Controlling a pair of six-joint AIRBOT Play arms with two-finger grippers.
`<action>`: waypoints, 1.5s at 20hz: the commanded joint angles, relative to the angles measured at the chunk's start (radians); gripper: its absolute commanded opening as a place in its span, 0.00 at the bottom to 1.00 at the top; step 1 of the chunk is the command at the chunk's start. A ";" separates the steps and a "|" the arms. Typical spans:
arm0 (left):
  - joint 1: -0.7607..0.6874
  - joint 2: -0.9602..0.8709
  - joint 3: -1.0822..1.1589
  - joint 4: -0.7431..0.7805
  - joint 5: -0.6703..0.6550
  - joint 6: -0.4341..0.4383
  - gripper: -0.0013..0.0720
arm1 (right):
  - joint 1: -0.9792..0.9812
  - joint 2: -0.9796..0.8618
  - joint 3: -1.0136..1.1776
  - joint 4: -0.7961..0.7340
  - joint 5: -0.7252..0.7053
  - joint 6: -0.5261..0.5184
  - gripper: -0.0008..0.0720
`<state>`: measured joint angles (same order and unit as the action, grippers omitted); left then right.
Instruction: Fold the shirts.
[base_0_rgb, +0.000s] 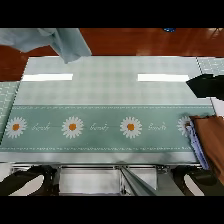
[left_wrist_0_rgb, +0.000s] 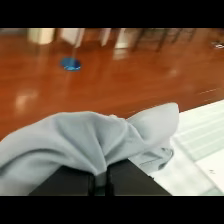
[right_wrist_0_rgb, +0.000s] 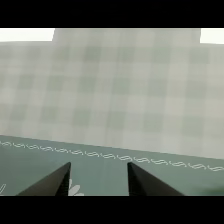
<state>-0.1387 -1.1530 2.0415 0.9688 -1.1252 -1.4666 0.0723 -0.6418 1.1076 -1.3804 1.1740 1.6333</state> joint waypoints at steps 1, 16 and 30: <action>-0.130 0.056 -0.098 -0.102 0.055 0.002 0.05 | -0.001 0.090 0.000 -0.090 0.002 0.047 0.58; -0.266 0.217 -1.424 -0.507 0.231 0.309 0.05 | 0.000 0.108 -0.005 -0.124 0.054 0.091 0.58; 0.642 0.314 -1.244 -0.176 -0.165 0.183 0.71 | -0.466 -0.056 -0.141 0.049 -0.053 0.018 0.58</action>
<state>0.2737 -0.8944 0.8112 0.7418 -1.2198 -1.2175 -0.1989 -0.6922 1.0157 -1.3128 1.1286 1.6386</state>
